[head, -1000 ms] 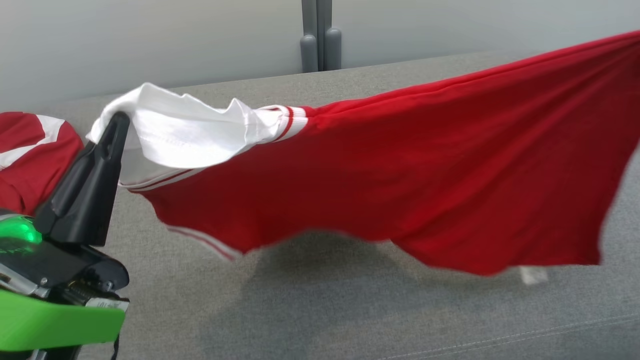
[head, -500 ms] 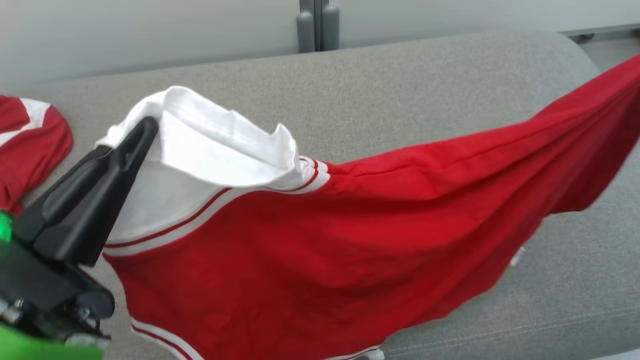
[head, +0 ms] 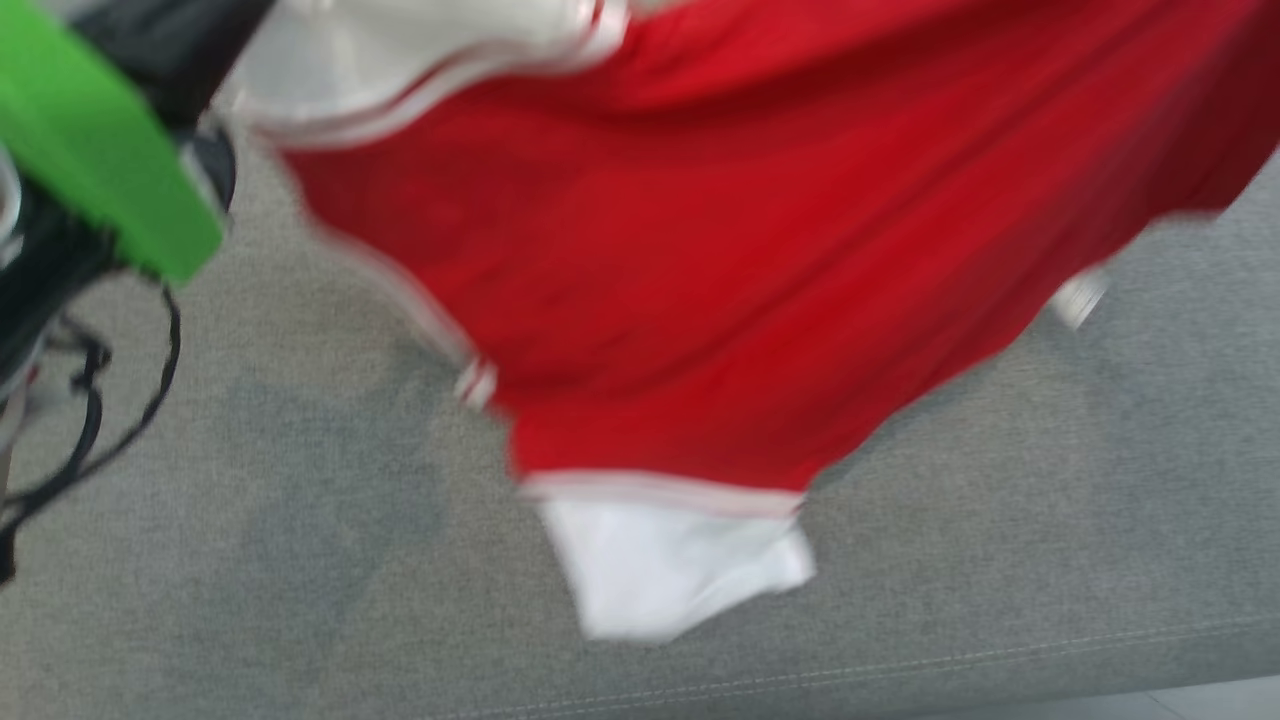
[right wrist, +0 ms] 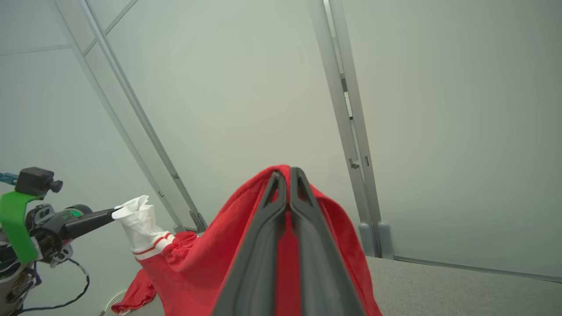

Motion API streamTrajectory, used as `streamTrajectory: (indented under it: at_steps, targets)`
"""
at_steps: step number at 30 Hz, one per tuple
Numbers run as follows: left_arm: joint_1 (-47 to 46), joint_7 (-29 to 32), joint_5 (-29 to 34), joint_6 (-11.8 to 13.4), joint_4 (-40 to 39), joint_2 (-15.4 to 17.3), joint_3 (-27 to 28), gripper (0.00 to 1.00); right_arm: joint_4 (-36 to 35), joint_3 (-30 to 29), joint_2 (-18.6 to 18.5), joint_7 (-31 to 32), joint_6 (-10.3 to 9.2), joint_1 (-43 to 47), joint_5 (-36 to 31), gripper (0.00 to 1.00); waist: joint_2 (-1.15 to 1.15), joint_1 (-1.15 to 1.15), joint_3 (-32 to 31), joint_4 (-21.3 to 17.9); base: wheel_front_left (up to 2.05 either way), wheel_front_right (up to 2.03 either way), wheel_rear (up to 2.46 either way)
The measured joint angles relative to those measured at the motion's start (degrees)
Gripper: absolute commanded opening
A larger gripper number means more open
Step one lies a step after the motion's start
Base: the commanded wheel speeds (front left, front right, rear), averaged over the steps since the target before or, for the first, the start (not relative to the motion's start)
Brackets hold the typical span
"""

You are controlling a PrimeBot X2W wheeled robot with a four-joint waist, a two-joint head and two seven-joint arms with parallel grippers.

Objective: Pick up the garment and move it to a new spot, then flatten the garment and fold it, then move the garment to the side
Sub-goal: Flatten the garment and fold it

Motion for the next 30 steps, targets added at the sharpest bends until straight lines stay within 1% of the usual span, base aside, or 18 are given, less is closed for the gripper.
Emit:
streamTrajectory:
  at_steps: [2, 4, 5, 6, 8, 11, 13, 16, 19, 20, 21, 22, 23, 24, 25, 26, 27, 30]
  targets:
    - [-6.7, -0.4, 3.0, 0.0, 3.6, -2.8, -2.2, 0.00, 3.4, -2.1, 1.7, -0.3, -3.91, -7.2, -1.5, 0.00, 0.00, 0.00, 1.4, 0.7, 0.00, 0.00, 0.00]
    - [-13.8, -2.3, 6.9, 0.0, 7.0, -6.7, -3.9, 0.00, 6.8, -3.9, 2.0, -1.8, -7.92, -13.3, -5.6, 0.00, 0.00, 0.00, 2.8, 1.6, 0.00, 0.00, 0.00]
    - [-17.1, -3.5, 9.7, 0.0, 8.3, -8.0, -4.7, 0.00, 8.3, -4.7, 1.9, -2.6, -8.80, -16.1, -7.6, 0.00, 0.00, 0.00, 3.4, 2.0, 0.00, 0.00, 0.00]
    - [-20.2, -5.0, 12.4, 0.0, 9.4, -9.2, -5.2, 0.00, 9.7, -5.2, 1.9, -3.5, -8.70, -18.5, -10.0, 0.00, 0.00, 0.00, 4.1, 2.6, 0.00, 0.00, 0.00]
    - [-24.8, -8.3, 16.2, 0.0, 10.6, -10.9, -5.6, 0.00, 11.5, -4.6, 3.5, -5.4, -8.05, -23.8, -13.6, 0.00, 0.00, 0.00, 5.5, 3.6, 0.00, 0.00, 0.00]
    - [-28.6, -13.7, 18.6, -0.1, 12.6, -14.6, -5.1, 0.00, 13.8, -0.8, 6.5, -6.6, -7.08, -28.5, -17.5, 0.00, 0.00, 0.00, 7.9, 4.6, 0.00, 0.00, 0.00]
    - [-29.6, -16.4, 20.1, -1.0, 14.1, -15.7, -5.5, 0.00, 15.5, 2.0, 7.7, -6.8, -6.65, -28.9, -19.7, 0.00, 0.00, 0.00, 9.5, 5.2, 0.00, 0.00, 0.00]
    - [-29.6, -20.3, 20.7, -1.1, 15.3, -17.1, -5.1, 0.00, 16.5, 5.2, 10.9, -7.3, -6.64, -28.9, -20.4, 0.00, 0.00, 0.01, 12.0, 5.7, 0.00, 0.00, 0.00]
    - [-28.0, -23.4, 20.1, -1.8, 13.4, -18.4, -5.3, 0.00, 15.8, 8.3, 13.8, -8.2, -6.61, -27.9, -20.5, 0.00, 0.00, 0.01, 14.5, 5.8, 0.00, 0.00, 0.00]
    - [-26.5, -24.4, 19.2, -2.3, 12.3, -19.2, -5.6, 0.00, 15.3, 9.2, 14.2, -8.6, -6.23, -26.7, -20.6, 0.00, 0.00, 0.00, 15.3, 5.8, 0.00, 0.00, 0.00]
    - [-24.1, -26.3, 18.5, -2.6, 11.6, -19.9, -5.8, 0.00, 15.2, 10.1, 14.4, -9.7, -5.04, -25.1, -21.0, 0.00, 0.00, 0.01, 16.0, 5.7, 0.00, 0.00, 0.00]
    - [-20.9, -27.5, 18.2, -3.5, 11.3, -20.1, -6.6, 0.00, 15.3, 11.1, 14.4, -10.8, -3.91, -22.7, -21.8, 0.00, 0.00, 0.00, 16.7, 5.7, 0.00, 0.00, 0.00]
    - [-17.2, -28.3, 17.9, -4.2, 11.5, -20.0, -7.4, 0.00, 15.8, 11.9, 14.9, -11.5, -2.97, -19.8, -22.0, 0.00, 0.00, 0.01, 17.3, 5.6, 0.00, 0.00, 0.00]
    - [-13.0, -29.7, 17.2, -4.3, 12.0, -20.1, -7.7, 0.00, 16.7, 12.9, 15.7, -12.4, -2.44, -16.6, -22.0, 0.00, 0.00, 0.01, 17.7, 5.4, 0.00, 0.00, 0.00]
    - [-9.0, -30.3, 16.6, -4.7, 12.7, -19.9, -8.3, 0.00, 17.7, 14.0, 16.5, -13.0, -1.91, -13.3, -22.1, 0.00, 0.00, 0.02, 17.9, 5.1, 0.00, 0.00, 0.00]
    - [-1.4, -32.1, 16.1, -5.1, 14.0, -19.3, -9.5, 0.00, 19.7, 15.8, 17.4, -14.3, -1.03, -7.0, -22.1, 0.00, 0.00, 0.01, 17.8, 4.8, 0.00, 0.00, 0.00]
    - [1.7, -32.3, 16.1, -5.6, 14.4, -18.4, -10.3, 0.00, 20.5, 16.7, 17.7, -14.5, -0.70, -4.5, -22.1, 0.00, 0.00, 0.01, 17.5, 4.7, 0.00, 0.00, 0.00]
    - [9.6, -34.2, 14.6, -5.2, 14.9, -17.6, -10.0, 0.00, 21.7, 19.2, 18.0, -14.9, 0.64, 1.0, -22.0, 0.00, 0.00, 0.01, 16.1, 4.4, 0.00, 0.00, 0.00]
